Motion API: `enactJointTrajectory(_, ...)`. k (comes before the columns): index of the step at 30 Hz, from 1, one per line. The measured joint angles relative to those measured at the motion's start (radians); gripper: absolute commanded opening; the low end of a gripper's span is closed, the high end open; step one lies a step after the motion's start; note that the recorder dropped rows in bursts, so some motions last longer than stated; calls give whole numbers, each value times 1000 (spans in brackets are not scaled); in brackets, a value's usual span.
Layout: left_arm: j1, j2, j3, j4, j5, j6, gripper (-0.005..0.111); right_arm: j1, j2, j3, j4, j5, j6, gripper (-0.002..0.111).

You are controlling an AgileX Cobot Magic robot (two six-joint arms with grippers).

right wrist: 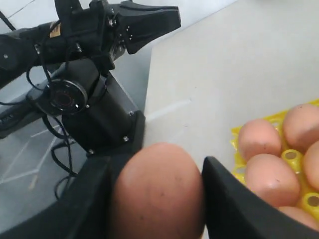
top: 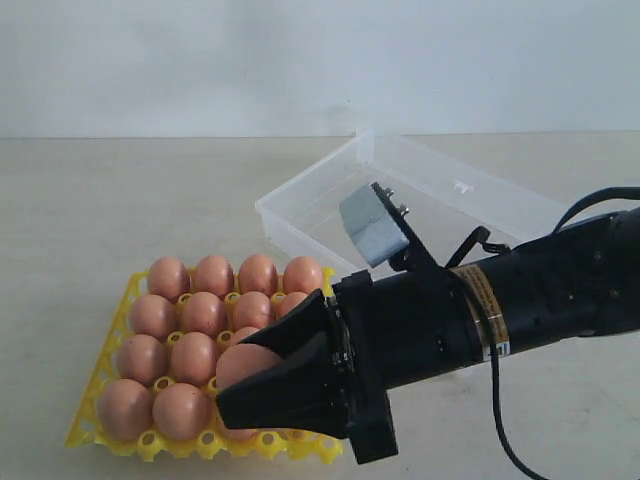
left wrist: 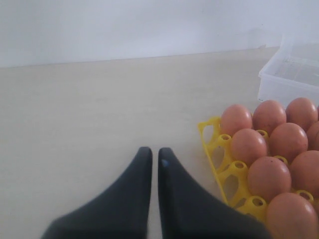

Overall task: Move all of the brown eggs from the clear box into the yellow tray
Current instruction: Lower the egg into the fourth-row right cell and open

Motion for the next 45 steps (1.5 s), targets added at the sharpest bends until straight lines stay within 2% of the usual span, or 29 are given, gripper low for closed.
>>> enactJointTrajectory(5,0,0,0,0,0,0,4,0,0,-2,2,258,-202,0)
enactJointTrajectory(8,0,0,0,0,0,0,4,0,0,-2,4,329,-278,0)
enactJointTrajectory(14,0,0,0,0,0,0,4,0,0,-2,6,274,-281,0)
enactJointTrajectory(18,0,0,0,0,0,0,4,0,0,-2,10,129,-36,0)
enactJointTrajectory(20,0,0,0,0,0,0,4,0,0,-2,10,118,14,0)
enactJointTrajectory(23,0,0,0,0,0,0,4,0,0,-2,6,129,30,0)
enactJointTrajectory(27,0,0,0,0,0,0,4,9,0,-2,-23,324,43,0)
enactJointTrajectory(31,0,0,0,0,0,0,4,23,0,-2,-2,443,17,0)
enactJointTrajectory(36,0,0,0,0,0,0,4,26,2,-2,42,467,-65,0)
enactJointTrajectory(45,0,0,0,0,0,0,4,28,92,-2,47,303,-193,0)
